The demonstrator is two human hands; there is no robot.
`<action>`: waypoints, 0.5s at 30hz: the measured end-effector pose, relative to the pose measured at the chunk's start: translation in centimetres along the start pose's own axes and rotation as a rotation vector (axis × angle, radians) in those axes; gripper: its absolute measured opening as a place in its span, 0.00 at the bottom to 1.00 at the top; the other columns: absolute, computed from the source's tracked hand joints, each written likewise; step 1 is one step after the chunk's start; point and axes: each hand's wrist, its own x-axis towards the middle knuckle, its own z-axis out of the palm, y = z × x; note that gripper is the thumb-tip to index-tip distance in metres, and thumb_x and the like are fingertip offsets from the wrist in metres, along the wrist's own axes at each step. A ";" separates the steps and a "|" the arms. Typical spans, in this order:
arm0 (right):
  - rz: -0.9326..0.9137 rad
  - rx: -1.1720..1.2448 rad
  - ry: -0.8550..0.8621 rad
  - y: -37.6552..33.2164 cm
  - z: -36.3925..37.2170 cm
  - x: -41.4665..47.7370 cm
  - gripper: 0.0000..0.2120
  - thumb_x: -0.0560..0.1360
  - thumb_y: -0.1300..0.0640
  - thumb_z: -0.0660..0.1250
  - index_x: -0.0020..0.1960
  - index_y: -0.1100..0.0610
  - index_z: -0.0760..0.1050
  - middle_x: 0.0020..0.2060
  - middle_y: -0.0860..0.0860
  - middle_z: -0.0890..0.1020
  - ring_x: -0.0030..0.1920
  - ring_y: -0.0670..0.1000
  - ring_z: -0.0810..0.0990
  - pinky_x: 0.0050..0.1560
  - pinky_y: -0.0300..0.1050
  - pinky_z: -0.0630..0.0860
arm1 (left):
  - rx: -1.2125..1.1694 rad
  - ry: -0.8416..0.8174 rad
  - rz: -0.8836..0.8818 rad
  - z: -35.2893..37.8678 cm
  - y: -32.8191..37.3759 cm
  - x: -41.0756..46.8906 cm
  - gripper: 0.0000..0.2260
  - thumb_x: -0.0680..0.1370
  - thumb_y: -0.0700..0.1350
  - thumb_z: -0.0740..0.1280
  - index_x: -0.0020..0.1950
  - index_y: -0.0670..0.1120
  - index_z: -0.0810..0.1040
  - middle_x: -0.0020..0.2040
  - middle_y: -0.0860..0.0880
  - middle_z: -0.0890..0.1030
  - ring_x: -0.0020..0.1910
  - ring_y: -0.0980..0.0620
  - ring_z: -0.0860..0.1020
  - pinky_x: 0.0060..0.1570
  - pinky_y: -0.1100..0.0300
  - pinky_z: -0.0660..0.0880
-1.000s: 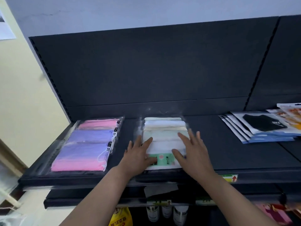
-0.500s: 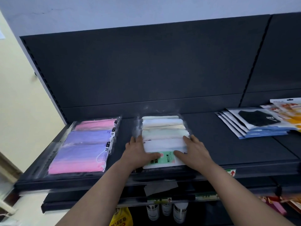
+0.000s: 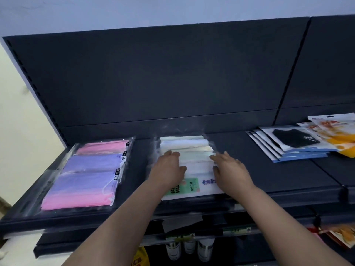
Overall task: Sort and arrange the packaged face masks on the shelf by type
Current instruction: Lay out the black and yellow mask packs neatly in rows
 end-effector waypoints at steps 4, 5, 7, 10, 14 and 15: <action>-0.083 -0.126 0.040 3.6 -1.3 0.0 0.24 0.72 0.67 0.59 0.64 0.50 0.73 0.65 0.48 0.75 0.73 0.49 0.64 0.68 0.46 0.63 | -0.025 0.052 0.108 1.3 3.8 1.3 0.17 0.80 0.46 0.60 0.69 0.49 0.72 0.68 0.50 0.73 0.67 0.49 0.70 0.60 0.55 0.72; -0.080 -0.134 0.053 4.8 -1.7 -0.1 0.26 0.71 0.68 0.59 0.66 0.50 0.72 0.66 0.49 0.74 0.73 0.48 0.64 0.69 0.45 0.63 | -0.035 0.059 0.133 1.8 4.9 1.7 0.17 0.80 0.46 0.60 0.69 0.49 0.73 0.68 0.50 0.74 0.67 0.50 0.70 0.61 0.55 0.71; -0.052 -0.130 0.090 7.2 -2.4 -0.1 0.29 0.70 0.68 0.58 0.68 0.50 0.70 0.68 0.49 0.73 0.73 0.48 0.64 0.70 0.44 0.62 | -0.054 0.056 0.174 2.7 7.2 2.5 0.16 0.80 0.46 0.60 0.67 0.50 0.74 0.67 0.50 0.75 0.67 0.50 0.70 0.60 0.56 0.71; -0.010 -0.118 0.165 11.6 -3.4 0.0 0.28 0.70 0.69 0.59 0.68 0.52 0.71 0.68 0.51 0.72 0.73 0.50 0.63 0.70 0.47 0.61 | -0.073 0.046 0.241 4.4 11.3 4.0 0.14 0.80 0.45 0.61 0.65 0.48 0.76 0.64 0.48 0.78 0.63 0.48 0.73 0.57 0.57 0.72; 0.045 -0.163 0.170 18.2 -5.0 1.3 0.25 0.73 0.68 0.60 0.69 0.54 0.70 0.71 0.51 0.68 0.76 0.52 0.57 0.74 0.51 0.58 | -0.080 0.019 0.300 7.3 17.1 6.5 0.15 0.80 0.44 0.60 0.67 0.48 0.74 0.67 0.50 0.75 0.66 0.49 0.71 0.62 0.57 0.70; 0.060 -0.157 0.160 19.7 -5.5 1.8 0.24 0.75 0.65 0.60 0.70 0.54 0.68 0.73 0.51 0.66 0.76 0.51 0.54 0.74 0.51 0.54 | -0.077 0.000 0.302 8.0 18.5 7.2 0.16 0.81 0.44 0.60 0.68 0.48 0.73 0.67 0.49 0.74 0.66 0.49 0.70 0.63 0.57 0.69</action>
